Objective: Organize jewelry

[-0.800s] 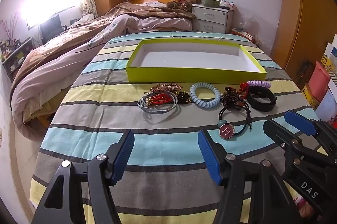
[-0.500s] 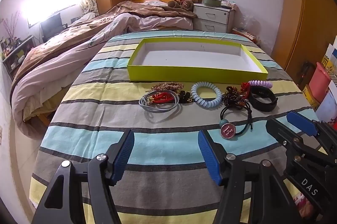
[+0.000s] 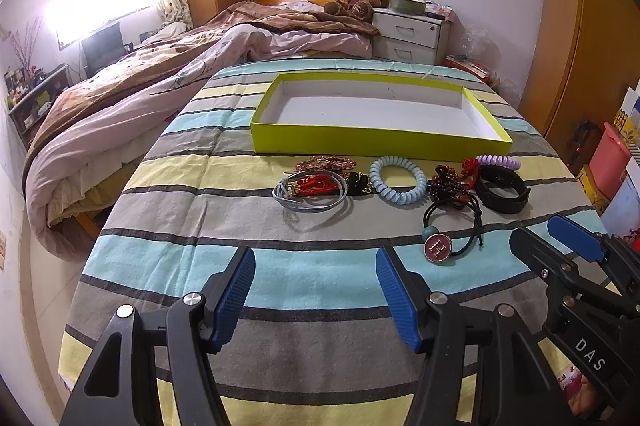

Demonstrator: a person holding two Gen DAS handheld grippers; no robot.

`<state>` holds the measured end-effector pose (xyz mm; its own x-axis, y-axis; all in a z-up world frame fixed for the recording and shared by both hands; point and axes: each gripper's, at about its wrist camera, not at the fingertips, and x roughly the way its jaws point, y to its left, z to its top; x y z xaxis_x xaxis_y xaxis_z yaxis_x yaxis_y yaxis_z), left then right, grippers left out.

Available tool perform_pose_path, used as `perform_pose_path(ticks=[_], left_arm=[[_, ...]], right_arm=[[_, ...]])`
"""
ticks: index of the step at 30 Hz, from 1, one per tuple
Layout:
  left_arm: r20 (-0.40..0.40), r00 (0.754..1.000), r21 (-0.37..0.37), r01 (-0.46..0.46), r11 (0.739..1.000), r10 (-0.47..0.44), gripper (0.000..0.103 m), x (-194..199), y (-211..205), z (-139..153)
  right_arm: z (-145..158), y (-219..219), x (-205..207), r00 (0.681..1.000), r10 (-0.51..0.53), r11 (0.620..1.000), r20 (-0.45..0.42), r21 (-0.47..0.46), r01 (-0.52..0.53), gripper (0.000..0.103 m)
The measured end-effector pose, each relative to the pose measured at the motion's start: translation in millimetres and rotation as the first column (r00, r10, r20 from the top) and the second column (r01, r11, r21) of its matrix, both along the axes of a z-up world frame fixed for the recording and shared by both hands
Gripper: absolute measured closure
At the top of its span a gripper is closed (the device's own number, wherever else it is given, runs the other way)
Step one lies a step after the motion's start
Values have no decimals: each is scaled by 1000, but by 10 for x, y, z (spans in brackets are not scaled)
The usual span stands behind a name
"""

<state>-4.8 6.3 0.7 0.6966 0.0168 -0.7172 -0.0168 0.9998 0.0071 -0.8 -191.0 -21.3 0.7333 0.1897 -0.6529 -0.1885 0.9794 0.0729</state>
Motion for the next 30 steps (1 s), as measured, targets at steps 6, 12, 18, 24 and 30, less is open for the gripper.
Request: perform_pose_path(ticks=[6, 12, 18, 24, 30], left_arm=[[-4, 1000, -4, -2, 1000, 2, 41, -25, 20, 12], [-6, 1000, -7, -2, 1000, 1, 41, -52, 41, 12], [-12, 1000, -6, -3, 1000, 3, 41, 8, 24, 12], [-15, 1000, -8, -5, 1000, 4, 41, 13, 28, 2], [-17, 1000, -9, -5, 1000, 5, 41, 12, 27, 2]], right_arm=[[-1, 4, 0, 1000, -1, 1000, 0, -1, 1, 50], [-5, 6, -6, 1000, -2, 1000, 0, -2, 2, 50], [-6, 4, -5, 1000, -3, 1000, 1, -1, 3, 50], [-7, 5, -4, 1000, -2, 1000, 1, -2, 2, 50], [-8, 0, -11, 1000, -5, 1000, 0, -3, 5, 50]])
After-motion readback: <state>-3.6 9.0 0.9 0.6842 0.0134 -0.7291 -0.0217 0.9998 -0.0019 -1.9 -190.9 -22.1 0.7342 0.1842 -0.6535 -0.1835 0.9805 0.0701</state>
